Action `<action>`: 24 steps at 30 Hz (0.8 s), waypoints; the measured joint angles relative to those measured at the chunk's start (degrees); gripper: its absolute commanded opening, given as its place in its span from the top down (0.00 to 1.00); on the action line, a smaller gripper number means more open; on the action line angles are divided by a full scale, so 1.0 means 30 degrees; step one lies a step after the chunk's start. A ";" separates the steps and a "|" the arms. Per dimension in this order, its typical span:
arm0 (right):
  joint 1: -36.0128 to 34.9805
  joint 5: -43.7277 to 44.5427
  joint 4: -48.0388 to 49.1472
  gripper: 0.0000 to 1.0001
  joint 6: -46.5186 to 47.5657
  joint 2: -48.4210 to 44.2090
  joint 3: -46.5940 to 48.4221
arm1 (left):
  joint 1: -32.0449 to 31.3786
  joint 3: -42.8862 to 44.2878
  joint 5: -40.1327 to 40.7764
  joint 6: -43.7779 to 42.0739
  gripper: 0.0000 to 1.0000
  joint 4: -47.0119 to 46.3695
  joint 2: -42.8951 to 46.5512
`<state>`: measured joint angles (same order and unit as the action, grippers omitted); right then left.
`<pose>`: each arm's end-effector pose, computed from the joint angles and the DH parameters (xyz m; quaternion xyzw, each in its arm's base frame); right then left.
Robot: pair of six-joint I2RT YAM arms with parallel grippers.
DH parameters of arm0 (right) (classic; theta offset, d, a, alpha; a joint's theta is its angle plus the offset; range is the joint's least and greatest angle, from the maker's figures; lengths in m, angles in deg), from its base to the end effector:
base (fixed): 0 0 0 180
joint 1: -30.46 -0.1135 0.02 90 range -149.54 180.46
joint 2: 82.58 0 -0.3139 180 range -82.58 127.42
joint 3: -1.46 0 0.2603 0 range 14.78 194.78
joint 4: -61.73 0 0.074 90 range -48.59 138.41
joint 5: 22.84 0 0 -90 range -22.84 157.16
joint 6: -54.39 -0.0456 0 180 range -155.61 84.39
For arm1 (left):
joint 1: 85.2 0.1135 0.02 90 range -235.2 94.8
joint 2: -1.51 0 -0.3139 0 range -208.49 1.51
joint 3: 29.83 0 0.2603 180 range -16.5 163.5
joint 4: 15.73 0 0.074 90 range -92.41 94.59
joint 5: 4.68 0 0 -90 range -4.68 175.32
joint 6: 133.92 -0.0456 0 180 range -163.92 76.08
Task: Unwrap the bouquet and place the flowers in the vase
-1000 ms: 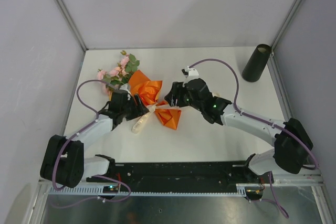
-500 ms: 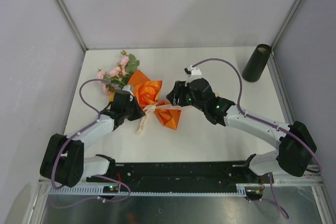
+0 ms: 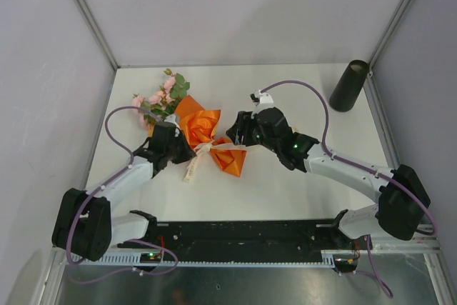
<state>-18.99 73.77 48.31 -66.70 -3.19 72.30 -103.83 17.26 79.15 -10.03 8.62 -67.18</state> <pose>0.2187 0.2475 0.3387 -0.1002 0.8221 0.3245 0.4570 0.2173 -0.0784 0.2243 -0.1029 0.9202 -0.2104 0.3137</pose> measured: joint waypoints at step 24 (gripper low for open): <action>-0.0051 -0.0153 0.0372 0.42 -0.0131 0.0576 -0.0029 | -0.0029 0.0918 0.1923 0.0007 1.00 0.2477 0.1129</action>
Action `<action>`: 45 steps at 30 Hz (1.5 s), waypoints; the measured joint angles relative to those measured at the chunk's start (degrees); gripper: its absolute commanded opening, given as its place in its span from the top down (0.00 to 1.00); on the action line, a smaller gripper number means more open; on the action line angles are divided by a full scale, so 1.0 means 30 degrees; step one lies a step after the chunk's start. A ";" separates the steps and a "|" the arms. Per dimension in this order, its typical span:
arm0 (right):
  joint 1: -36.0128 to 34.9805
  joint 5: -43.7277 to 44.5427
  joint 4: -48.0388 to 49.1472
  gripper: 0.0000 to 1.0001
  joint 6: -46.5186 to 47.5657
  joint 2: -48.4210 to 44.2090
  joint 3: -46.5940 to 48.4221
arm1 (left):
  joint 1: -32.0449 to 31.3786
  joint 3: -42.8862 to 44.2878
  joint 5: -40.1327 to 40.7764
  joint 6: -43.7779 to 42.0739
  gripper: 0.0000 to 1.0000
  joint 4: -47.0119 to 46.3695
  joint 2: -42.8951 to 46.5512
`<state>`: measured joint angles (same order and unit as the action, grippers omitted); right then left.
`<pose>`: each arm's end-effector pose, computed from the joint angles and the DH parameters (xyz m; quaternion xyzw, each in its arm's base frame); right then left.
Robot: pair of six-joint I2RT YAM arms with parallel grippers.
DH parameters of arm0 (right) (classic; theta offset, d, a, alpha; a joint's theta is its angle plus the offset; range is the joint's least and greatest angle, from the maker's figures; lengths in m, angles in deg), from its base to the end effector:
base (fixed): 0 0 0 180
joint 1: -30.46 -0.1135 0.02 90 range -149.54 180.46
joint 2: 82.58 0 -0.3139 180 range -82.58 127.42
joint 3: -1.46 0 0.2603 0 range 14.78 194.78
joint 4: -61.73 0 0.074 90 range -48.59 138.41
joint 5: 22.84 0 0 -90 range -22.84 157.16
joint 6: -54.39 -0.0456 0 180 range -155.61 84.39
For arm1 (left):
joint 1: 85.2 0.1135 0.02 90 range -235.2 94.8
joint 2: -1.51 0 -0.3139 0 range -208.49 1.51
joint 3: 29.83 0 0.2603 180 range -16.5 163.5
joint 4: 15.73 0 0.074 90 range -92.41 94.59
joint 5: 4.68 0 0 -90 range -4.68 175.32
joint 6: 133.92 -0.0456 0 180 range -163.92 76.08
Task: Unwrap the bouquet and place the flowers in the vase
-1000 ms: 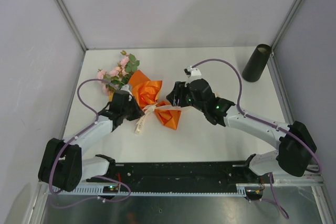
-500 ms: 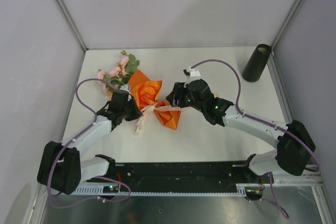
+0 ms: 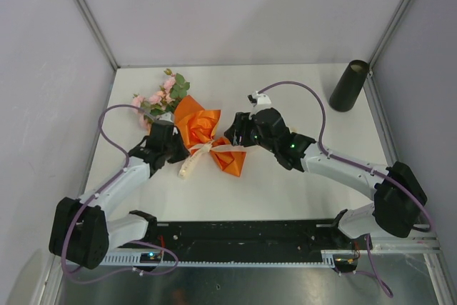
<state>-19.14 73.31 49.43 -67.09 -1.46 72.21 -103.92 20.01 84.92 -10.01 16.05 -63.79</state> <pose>0.2226 0.2540 0.3308 -0.1015 0.8254 0.3259 0.4497 0.2091 -0.0712 0.2415 -0.1218 0.9232 -0.1645 0.3253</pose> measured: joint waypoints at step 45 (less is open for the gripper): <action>0.2514 -0.6506 0.2477 0.39 0.1530 0.7278 0.0845 | 0.3337 1.1693 2.5405 -0.2164 0.74 0.5391 0.8160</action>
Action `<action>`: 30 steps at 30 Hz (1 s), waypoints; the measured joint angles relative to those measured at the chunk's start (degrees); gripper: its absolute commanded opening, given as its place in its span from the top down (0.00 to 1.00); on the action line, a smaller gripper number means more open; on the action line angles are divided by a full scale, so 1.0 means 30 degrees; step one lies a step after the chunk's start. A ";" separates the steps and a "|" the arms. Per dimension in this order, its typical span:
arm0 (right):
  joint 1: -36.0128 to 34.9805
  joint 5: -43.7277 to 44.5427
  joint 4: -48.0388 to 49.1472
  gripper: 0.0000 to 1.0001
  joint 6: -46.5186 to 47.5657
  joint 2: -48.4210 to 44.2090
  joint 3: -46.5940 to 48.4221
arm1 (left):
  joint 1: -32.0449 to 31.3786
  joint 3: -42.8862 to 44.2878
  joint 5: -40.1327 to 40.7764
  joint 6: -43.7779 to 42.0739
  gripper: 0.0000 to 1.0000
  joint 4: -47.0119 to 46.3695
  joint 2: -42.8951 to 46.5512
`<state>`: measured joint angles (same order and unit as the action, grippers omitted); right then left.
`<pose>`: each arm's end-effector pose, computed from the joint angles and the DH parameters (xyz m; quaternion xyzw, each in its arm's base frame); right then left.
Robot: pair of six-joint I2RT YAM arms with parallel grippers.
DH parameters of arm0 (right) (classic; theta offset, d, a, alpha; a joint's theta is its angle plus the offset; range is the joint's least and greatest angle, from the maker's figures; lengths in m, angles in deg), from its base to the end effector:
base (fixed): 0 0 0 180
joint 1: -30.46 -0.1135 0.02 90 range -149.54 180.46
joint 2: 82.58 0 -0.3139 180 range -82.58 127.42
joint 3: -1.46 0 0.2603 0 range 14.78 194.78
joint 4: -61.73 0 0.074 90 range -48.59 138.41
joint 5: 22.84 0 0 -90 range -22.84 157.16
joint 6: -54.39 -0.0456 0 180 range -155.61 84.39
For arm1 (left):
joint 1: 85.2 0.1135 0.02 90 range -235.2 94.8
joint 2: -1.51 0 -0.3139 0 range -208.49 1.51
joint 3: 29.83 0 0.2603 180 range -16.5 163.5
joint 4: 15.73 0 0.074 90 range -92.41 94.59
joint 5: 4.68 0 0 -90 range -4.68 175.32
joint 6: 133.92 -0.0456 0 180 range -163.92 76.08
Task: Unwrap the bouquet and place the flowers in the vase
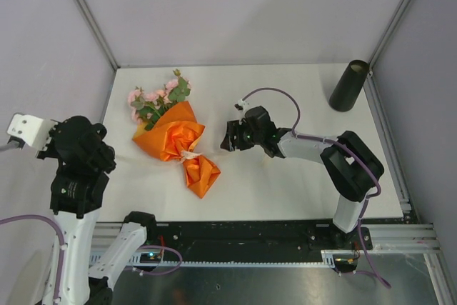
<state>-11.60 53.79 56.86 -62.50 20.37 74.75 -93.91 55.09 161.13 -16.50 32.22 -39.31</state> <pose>0.3003 0.2852 0.2235 -0.1697 0.8642 0.3466 0.3227 0.0604 0.0355 0.4941 -0.5077 0.5005 0.2595 0.6515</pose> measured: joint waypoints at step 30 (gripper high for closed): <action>-0.3344 0.0692 0.0860 0.96 0.1377 0.3752 0.4656 | 0.0627 -0.8153 -1.8229 0.4721 0.17 0.0481 -0.5668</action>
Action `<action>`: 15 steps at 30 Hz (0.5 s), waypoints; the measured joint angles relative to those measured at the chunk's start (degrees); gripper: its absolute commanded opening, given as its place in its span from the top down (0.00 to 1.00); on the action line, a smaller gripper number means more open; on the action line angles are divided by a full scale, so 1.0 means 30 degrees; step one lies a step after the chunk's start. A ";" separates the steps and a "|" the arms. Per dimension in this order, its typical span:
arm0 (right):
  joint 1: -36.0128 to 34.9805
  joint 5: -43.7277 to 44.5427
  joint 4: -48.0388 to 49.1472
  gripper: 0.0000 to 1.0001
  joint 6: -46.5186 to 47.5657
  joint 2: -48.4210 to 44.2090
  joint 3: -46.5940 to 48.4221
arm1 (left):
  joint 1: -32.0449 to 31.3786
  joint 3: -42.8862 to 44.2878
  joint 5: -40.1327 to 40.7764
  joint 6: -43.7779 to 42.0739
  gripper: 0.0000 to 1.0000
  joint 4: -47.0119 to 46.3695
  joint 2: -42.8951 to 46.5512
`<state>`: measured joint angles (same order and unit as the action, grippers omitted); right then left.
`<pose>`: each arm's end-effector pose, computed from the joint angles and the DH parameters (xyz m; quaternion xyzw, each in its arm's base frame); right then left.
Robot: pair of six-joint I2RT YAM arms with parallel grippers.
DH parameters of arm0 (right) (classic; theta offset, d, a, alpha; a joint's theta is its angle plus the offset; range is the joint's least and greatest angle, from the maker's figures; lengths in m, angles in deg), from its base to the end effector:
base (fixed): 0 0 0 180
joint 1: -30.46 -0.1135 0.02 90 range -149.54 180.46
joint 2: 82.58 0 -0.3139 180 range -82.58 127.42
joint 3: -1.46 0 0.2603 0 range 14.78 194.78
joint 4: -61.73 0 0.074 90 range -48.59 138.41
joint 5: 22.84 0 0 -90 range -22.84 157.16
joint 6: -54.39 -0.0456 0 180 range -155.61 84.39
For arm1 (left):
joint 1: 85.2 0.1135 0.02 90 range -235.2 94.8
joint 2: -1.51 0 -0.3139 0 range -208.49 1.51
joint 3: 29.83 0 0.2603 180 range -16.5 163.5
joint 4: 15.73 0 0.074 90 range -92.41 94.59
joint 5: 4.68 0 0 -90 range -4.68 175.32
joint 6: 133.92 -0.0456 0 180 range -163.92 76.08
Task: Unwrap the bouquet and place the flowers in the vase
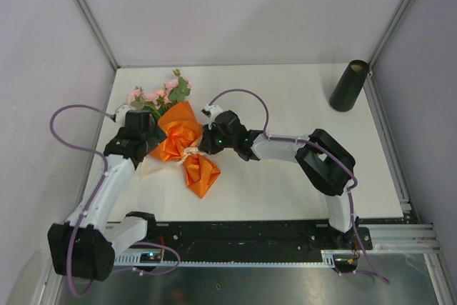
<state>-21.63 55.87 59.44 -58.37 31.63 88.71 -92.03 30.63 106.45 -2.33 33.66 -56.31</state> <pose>0.2905 0.3876 0.2238 -0.2655 0.8180 0.3732 0.3480 0.1933 -0.0066 0.3063 -0.3375 0.8520 0.0069 0.4003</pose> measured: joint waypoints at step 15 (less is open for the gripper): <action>0.1785 0.3300 0.0874 1.00 -0.1872 -0.6229 -0.6776 | -0.1982 -0.0750 -0.4364 -0.0991 0.18 -0.3147 -0.4969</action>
<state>-16.28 65.77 62.06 -63.99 12.94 68.39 -97.98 28.38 93.35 -5.31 24.22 -71.22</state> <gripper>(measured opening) 0.009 0.823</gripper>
